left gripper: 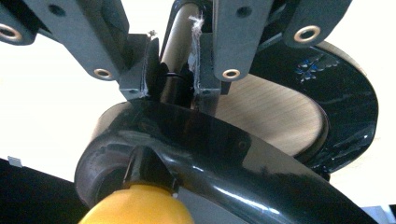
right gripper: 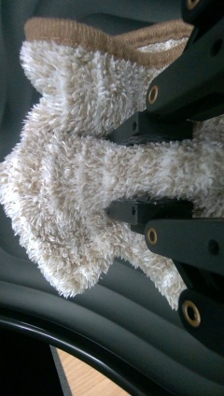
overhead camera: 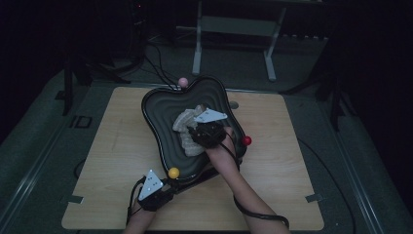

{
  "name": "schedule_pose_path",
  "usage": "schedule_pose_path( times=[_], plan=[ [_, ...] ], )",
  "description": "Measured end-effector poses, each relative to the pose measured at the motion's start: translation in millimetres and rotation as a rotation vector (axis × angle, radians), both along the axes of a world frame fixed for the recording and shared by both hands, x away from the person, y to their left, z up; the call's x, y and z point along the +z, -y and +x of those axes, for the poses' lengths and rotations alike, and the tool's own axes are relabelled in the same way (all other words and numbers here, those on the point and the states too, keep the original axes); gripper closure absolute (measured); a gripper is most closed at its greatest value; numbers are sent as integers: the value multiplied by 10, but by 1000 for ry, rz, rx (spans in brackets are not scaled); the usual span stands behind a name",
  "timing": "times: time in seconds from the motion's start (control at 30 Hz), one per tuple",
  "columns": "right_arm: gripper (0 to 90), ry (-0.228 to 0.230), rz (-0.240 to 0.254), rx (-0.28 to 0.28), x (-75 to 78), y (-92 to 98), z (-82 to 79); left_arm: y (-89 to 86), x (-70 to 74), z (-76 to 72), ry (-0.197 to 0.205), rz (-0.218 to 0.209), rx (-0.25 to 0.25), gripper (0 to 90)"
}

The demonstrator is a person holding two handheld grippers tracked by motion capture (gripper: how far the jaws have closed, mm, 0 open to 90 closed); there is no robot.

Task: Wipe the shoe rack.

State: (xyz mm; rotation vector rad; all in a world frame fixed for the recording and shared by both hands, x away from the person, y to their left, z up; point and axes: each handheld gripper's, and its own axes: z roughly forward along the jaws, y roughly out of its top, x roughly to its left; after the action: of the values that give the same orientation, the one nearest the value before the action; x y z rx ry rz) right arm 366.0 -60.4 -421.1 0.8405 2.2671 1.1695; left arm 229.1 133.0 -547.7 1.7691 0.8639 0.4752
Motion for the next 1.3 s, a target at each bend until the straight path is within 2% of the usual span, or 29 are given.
schedule_pose_path(
  times=[0.5,0.9,1.3],
  plan=[
    [687,-5,-7,29,-153,184,-239,-2,-12,-3,8,-7,-1,725],
    [687,-8,-16,48,-278,358,-445,-4,-8,-6,11,7,-6,726],
    [684,-17,-22,42,-247,351,-449,-13,-15,0,14,1,-12,725]
  ],
)
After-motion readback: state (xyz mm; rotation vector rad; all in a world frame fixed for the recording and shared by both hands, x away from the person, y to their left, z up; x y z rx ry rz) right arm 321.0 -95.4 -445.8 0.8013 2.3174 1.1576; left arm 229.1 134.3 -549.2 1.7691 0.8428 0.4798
